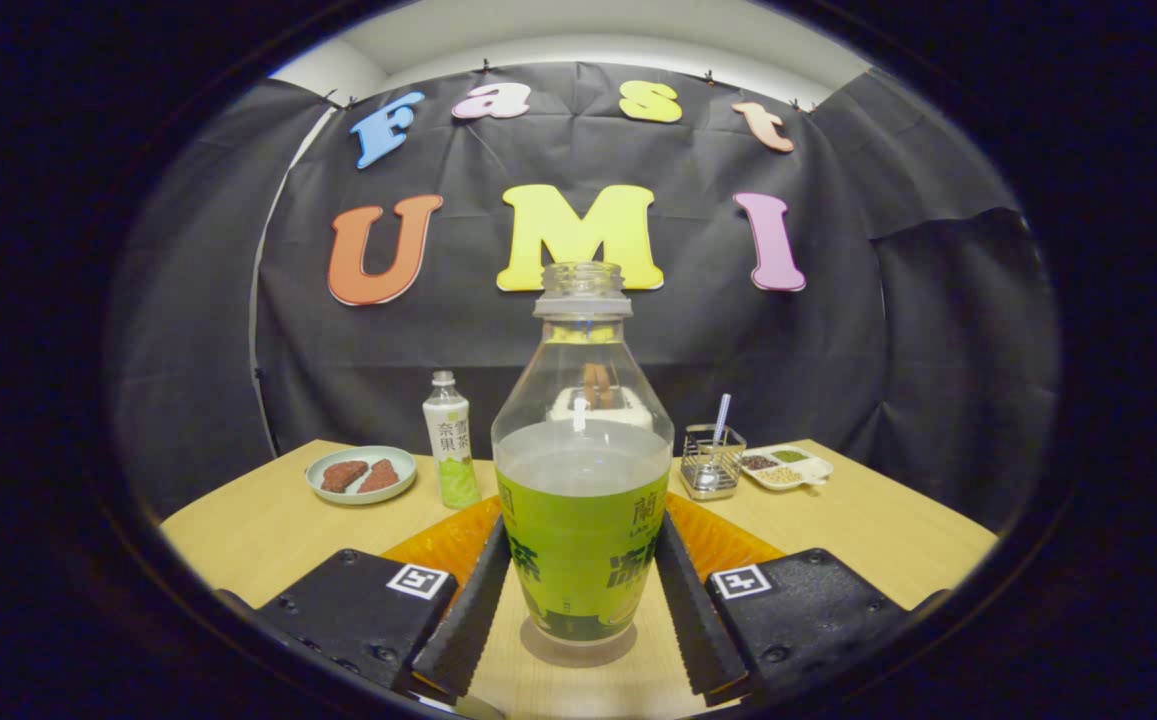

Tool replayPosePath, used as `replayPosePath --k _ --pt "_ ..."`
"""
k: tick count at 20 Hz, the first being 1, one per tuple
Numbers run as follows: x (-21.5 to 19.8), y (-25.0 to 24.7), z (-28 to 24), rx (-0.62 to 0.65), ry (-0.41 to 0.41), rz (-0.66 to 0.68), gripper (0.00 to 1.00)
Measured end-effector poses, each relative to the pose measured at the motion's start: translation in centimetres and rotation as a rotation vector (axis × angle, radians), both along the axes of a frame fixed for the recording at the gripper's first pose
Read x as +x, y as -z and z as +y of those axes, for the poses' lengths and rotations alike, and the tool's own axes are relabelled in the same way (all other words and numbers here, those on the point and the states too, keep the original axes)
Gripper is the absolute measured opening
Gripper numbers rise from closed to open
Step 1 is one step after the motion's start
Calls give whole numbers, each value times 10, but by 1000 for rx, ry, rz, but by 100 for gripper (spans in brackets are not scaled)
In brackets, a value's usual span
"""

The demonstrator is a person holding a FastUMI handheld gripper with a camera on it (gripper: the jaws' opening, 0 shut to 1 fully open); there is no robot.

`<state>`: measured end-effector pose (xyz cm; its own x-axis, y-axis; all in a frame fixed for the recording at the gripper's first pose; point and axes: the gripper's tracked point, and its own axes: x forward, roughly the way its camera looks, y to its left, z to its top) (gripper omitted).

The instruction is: Take the bottle from table, then pour the juice into the cup, finally place the bottle on the coaster

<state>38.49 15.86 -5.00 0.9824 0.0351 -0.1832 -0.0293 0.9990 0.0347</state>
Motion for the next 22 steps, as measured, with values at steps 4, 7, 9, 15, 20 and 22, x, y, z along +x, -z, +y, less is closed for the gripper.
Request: replayPosePath --k 4,7,9,15,20,22 --pt "20 26 -9 6 34 42 81" --pt "30 49 -9 -7 44 91 81" --pt "33 55 -9 -11 46 100 81" --pt "27 63 -8 -34 31 91 82" --pt "21 60 -6 -57 27 116 85" --pt "19 54 -7 -68 25 98 88"
